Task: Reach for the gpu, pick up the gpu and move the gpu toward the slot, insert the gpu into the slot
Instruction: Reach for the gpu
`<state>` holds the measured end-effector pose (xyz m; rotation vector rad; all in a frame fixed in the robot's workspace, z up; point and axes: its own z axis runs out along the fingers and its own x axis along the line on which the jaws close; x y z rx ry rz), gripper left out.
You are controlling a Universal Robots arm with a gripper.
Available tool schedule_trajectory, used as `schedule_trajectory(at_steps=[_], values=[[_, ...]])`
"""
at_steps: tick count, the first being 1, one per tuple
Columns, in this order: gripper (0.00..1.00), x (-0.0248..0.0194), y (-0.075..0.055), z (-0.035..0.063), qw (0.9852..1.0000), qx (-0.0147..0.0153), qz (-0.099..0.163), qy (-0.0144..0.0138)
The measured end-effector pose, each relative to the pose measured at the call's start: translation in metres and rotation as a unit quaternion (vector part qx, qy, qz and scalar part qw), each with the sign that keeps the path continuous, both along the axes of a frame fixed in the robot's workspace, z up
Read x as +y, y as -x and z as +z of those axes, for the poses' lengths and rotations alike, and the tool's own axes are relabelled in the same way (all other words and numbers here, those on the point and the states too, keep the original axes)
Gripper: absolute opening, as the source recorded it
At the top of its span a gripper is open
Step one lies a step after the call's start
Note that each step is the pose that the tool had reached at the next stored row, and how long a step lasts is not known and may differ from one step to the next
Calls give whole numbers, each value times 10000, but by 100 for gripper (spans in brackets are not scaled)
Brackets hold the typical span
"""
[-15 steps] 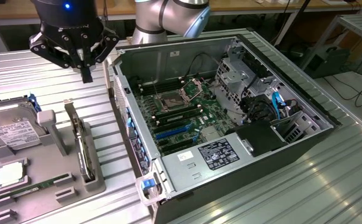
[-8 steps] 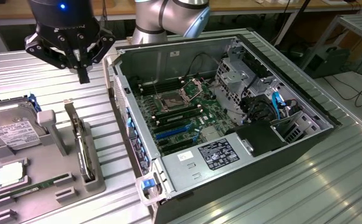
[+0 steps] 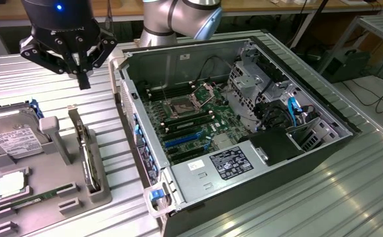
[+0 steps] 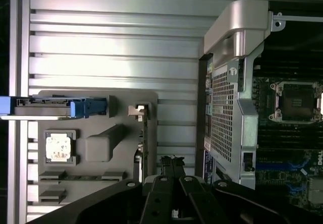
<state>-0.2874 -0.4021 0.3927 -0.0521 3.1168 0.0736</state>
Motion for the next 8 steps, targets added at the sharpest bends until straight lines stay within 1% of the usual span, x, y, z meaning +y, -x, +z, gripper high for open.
schedule_trajectory(at_steps=[8], values=[[11, -2, 67, 0, 10000, 0, 35, 0]])
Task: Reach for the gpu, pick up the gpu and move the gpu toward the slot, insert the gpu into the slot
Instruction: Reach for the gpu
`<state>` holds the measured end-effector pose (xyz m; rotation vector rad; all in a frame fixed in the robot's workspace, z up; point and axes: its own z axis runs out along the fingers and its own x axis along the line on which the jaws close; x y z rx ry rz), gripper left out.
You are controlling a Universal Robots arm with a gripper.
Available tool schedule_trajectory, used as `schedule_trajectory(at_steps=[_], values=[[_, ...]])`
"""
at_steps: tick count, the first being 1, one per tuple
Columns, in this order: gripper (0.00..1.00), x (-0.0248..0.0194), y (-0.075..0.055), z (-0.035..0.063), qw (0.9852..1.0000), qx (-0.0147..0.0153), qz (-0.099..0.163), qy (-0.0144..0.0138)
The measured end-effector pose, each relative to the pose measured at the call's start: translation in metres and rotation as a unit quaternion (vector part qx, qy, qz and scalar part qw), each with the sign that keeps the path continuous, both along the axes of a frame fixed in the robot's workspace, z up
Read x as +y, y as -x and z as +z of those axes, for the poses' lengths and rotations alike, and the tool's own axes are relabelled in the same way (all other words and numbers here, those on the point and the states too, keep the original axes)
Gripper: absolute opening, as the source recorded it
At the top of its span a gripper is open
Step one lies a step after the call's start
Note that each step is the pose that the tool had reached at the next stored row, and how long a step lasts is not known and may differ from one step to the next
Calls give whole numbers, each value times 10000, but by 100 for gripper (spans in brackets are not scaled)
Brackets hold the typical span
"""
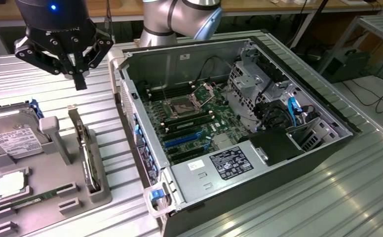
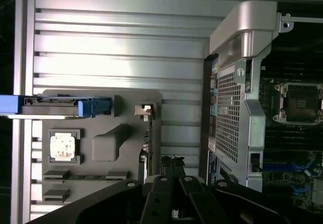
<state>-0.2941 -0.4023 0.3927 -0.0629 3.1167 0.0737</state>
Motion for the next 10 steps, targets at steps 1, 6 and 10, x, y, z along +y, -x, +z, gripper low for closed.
schedule_trajectory(at_steps=[1, 6, 10], values=[[11, -1, 8, 0, 10000, 0, 3, 0], [11, -5, 48, 0, 10000, 0, 18, 0], [11, -8, 85, 0, 10000, 0, 29, 0]])
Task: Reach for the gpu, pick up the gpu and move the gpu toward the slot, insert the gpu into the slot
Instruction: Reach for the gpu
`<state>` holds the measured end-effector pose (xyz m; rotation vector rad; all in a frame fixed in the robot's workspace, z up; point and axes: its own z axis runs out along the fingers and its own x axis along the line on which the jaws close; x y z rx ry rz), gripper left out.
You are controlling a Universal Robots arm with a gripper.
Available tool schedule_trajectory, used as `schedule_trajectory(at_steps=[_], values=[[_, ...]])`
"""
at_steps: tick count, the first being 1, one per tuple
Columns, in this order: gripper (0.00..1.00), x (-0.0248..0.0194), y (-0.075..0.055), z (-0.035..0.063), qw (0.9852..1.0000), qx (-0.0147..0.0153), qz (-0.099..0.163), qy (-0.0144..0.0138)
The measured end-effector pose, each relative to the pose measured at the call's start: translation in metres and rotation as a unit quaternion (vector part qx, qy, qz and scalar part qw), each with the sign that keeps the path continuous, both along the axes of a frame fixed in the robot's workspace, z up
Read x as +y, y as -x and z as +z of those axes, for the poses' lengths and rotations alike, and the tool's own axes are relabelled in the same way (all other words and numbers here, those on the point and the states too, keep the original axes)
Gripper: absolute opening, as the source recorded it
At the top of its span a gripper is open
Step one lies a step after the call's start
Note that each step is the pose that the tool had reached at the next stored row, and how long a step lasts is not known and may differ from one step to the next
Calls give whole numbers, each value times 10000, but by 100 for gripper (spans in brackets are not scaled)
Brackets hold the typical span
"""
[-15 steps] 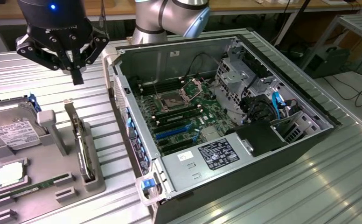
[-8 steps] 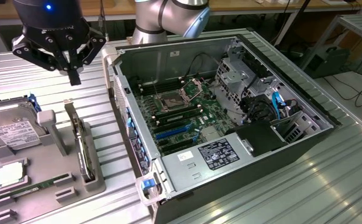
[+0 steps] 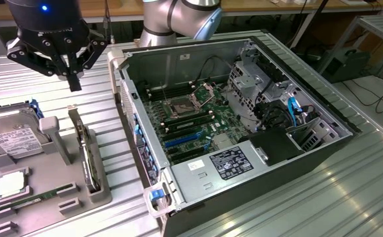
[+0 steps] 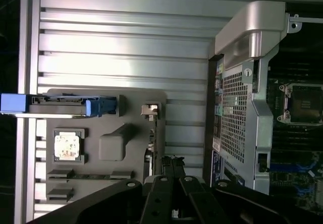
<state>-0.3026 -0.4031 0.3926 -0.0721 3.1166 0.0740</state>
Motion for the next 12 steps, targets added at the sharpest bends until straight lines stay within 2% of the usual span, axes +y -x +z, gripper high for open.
schedule_trajectory(at_steps=[12], values=[[11, -9, 148, -1, 10000, 0, 30, -1]])
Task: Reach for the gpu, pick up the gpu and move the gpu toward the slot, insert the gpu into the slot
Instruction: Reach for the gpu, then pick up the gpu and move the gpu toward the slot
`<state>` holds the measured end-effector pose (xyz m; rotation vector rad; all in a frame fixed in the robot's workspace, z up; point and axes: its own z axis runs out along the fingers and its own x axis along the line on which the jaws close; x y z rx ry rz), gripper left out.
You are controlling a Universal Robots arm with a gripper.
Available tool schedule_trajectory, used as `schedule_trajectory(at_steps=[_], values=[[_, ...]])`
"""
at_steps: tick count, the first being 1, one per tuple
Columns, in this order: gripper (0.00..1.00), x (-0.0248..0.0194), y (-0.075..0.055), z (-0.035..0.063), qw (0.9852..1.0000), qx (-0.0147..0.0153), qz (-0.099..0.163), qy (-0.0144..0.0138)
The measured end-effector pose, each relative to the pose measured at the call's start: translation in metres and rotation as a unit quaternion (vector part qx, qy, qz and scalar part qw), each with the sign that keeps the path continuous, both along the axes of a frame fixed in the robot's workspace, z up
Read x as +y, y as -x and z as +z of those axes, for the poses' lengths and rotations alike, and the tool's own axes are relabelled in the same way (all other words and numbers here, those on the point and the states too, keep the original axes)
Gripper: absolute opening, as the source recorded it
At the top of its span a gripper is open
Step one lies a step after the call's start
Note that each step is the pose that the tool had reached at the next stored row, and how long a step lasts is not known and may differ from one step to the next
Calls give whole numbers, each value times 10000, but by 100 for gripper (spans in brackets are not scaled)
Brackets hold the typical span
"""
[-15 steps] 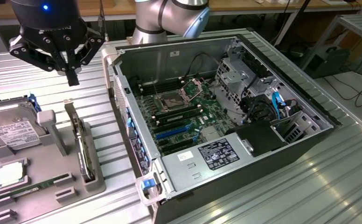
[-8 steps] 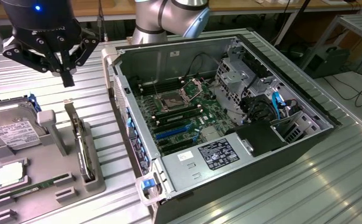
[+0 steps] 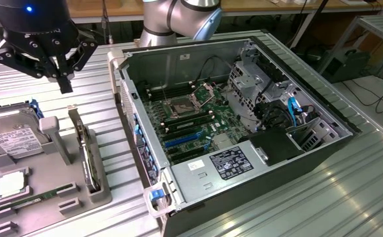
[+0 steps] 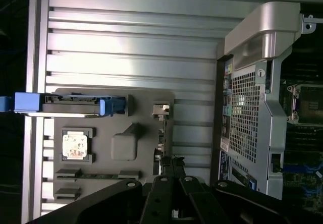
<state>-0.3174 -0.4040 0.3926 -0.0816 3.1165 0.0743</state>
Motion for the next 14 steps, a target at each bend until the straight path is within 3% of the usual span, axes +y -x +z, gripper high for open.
schedule_trajectory(at_steps=[14], values=[[11, -1, 41, 0, 10000, 0, 4, 0]])
